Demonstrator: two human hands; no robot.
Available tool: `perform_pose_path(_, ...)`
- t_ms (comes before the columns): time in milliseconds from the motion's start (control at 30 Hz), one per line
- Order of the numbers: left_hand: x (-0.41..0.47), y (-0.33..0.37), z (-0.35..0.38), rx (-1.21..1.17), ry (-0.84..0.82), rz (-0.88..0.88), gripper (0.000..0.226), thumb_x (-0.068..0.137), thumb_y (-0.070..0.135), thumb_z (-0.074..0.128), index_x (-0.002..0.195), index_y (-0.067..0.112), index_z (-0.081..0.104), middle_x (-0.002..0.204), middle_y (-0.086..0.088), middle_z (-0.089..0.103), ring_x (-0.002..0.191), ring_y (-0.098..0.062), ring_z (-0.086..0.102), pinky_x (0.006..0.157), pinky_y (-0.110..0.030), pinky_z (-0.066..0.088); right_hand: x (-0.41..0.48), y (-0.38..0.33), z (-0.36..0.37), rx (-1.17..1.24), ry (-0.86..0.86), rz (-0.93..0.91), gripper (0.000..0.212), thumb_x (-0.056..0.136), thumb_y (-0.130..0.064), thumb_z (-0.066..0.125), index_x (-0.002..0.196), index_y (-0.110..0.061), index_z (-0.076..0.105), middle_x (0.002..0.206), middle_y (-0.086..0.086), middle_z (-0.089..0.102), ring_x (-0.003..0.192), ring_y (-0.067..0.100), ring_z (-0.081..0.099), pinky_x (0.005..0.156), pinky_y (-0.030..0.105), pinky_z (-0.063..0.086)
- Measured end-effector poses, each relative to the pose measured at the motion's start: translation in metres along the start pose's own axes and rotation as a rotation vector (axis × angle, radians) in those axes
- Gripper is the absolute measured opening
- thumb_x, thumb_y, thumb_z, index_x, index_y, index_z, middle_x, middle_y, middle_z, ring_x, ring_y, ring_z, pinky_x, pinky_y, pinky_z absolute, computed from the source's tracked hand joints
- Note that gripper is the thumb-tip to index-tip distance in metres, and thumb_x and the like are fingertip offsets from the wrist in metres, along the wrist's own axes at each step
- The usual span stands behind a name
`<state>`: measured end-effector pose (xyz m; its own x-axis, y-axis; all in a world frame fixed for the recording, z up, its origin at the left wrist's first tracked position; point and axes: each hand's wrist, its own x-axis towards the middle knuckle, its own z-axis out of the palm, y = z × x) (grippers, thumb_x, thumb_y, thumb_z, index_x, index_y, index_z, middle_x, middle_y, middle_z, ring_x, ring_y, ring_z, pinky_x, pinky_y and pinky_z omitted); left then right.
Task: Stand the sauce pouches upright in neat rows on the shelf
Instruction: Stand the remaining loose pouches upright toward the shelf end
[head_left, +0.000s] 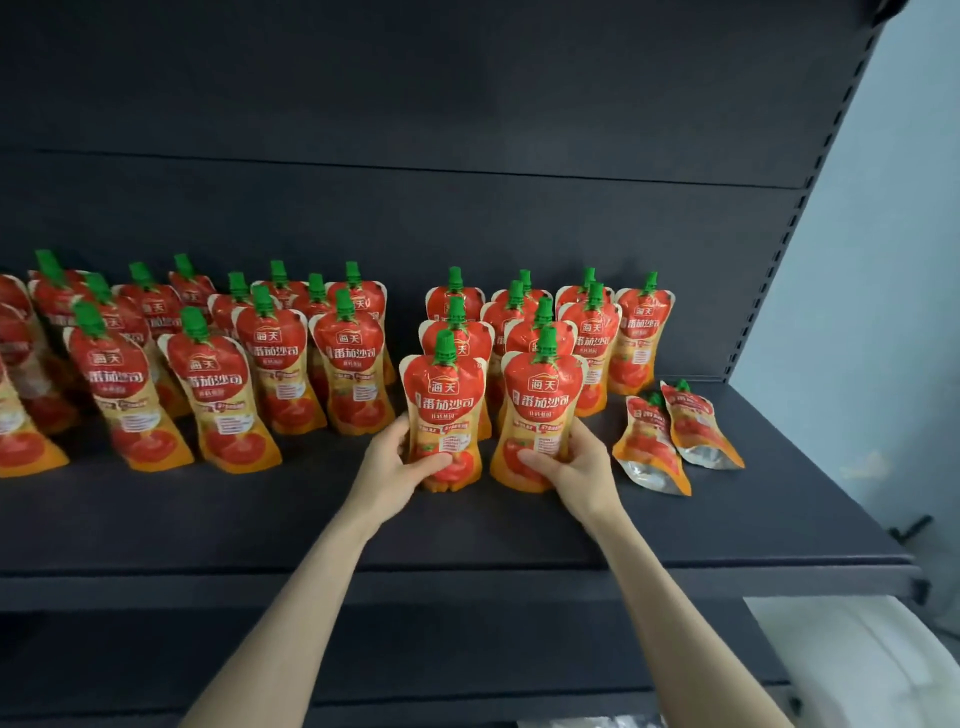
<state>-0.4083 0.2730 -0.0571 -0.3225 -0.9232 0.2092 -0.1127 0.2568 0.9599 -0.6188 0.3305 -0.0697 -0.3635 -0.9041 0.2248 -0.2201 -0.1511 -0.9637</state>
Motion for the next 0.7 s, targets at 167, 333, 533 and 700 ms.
perform_pose_path(167,0.000,-0.005,0.000,0.003,0.024,0.000,0.044,0.078,0.009,0.072,0.112,0.026,0.049,0.102,0.019,0.059,0.092,0.004,0.060,0.075,-0.013,0.051,0.003,0.001,0.004,-0.037,-0.036,-0.001,0.049,0.076,-0.012,0.075,0.121,-0.010,0.056,0.111,0.003,0.069,0.102,0.014,0.065,0.090,0.035,0.054)
perform_pose_path(333,0.001,-0.016,-0.001,0.068,0.009,-0.015,0.049,0.079,0.016,0.072,0.122,0.020,0.049,0.111,0.007,0.060,0.104,-0.007,0.057,0.090,-0.028,0.048,-0.002,0.003,0.005,-0.140,-0.068,-0.006,0.055,0.078,-0.010,0.074,0.127,-0.014,0.048,0.111,-0.006,0.063,0.102,0.008,0.060,0.080,0.011,0.050)
perform_pose_path(533,0.002,-0.017,-0.008,0.128,0.037,0.007,0.052,0.080,0.017,0.071,0.127,0.018,0.047,0.114,0.008,0.058,0.105,-0.006,0.055,0.090,-0.025,0.047,-0.003,0.001,0.006,-0.184,-0.003,-0.015,0.053,0.076,-0.015,0.077,0.120,-0.015,0.048,0.109,-0.006,0.062,0.100,0.007,0.059,0.075,0.009,0.048)
perform_pose_path(700,0.003,-0.022,-0.012,0.144,0.008,-0.017,0.055,0.080,0.020,0.071,0.128,0.023,0.045,0.121,0.004,0.058,0.114,-0.013,0.055,0.098,-0.036,0.046,-0.003,-0.001,0.009,-0.184,-0.034,-0.011,0.053,0.077,-0.014,0.076,0.122,-0.014,0.048,0.108,-0.008,0.062,0.098,0.005,0.059,0.075,0.006,0.049)
